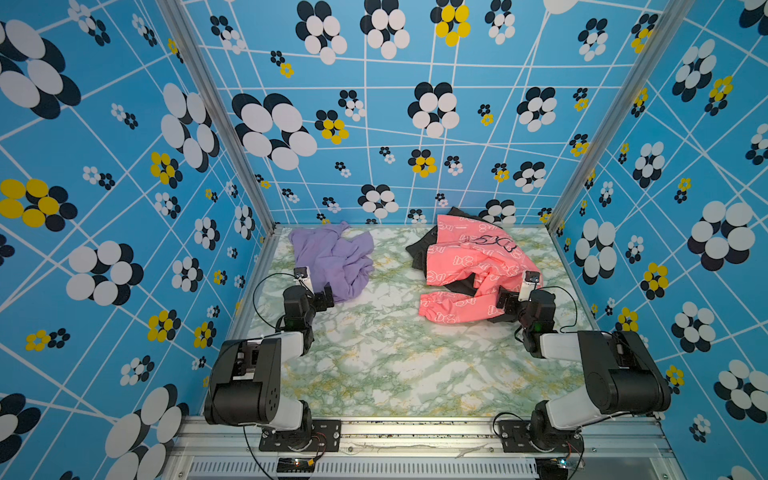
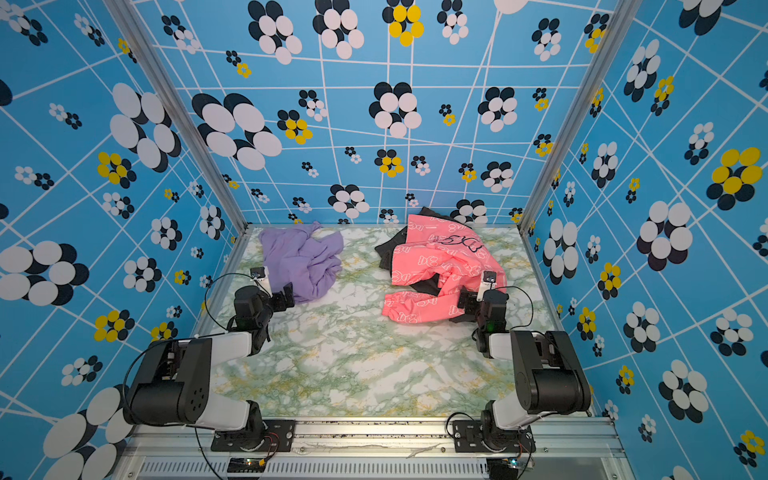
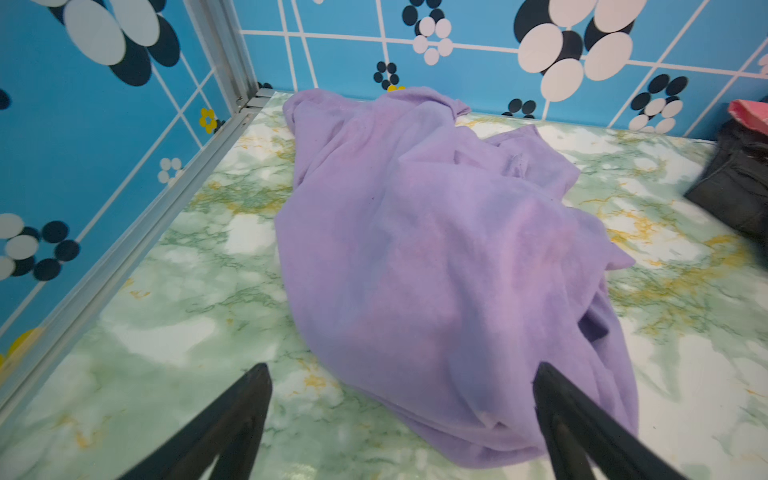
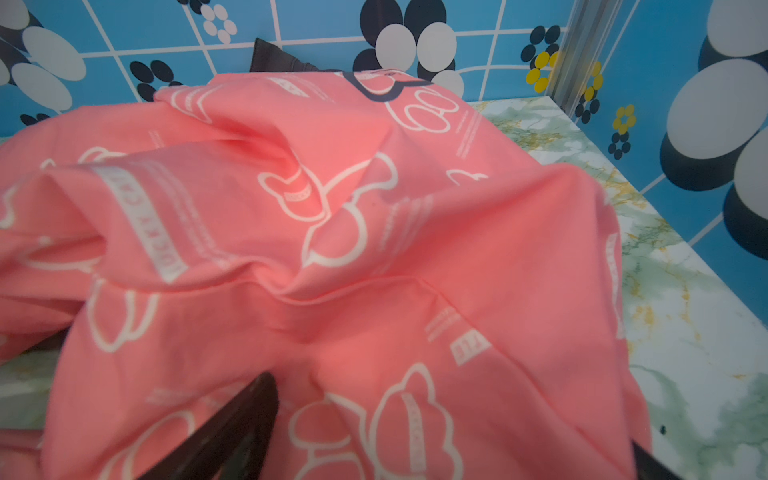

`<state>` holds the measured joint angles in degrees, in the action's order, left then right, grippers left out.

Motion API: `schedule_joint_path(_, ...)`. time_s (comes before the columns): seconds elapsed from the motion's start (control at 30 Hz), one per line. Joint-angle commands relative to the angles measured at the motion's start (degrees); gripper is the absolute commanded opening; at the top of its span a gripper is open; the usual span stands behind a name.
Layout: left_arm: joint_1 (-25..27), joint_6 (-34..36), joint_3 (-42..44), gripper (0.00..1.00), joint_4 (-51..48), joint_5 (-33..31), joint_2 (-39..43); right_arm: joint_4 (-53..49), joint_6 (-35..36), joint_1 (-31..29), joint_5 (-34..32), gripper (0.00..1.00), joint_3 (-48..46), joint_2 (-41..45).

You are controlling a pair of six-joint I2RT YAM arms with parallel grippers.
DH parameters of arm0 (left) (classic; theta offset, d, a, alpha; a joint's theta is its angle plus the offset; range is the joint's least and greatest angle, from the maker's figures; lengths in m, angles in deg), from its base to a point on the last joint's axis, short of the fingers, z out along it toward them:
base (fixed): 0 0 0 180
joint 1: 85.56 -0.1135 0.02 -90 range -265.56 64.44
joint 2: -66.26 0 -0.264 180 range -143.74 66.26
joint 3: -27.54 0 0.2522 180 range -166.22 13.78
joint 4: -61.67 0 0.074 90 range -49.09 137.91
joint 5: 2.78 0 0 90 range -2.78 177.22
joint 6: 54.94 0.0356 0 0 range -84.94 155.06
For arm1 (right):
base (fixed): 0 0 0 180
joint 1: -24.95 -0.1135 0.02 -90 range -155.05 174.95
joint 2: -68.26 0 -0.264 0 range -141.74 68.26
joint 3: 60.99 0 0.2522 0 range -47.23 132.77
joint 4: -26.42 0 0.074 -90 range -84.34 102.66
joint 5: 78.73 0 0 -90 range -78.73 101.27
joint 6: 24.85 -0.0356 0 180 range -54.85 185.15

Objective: Pick out a specific cloth from the pile

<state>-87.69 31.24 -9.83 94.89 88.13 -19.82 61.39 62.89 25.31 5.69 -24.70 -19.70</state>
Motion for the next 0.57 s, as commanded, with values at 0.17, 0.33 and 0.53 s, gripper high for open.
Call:
schedule_joint_path(0.17, 1.1, 0.7, 3.3, 0.99, 8.4, -1.0, -2.4, 1.5, 0.4, 0.0, 0.9, 0.99, 0.0, -0.3)
schedule_joint_path(0.33, 2.1, 1.4, 2.9, 0.99, 7.7, -3.1, -2.5, 1.3, 0.4, 0.0, 0.9, 0.99, 0.0, -0.3)
schedule_joint_path(0.53, 2.2, 1.4, 2.9, 0.99, 7.6, -3.2, -2.4, 1.5, 0.3, 0.0, 1.0, 0.99, -0.1, -0.2)
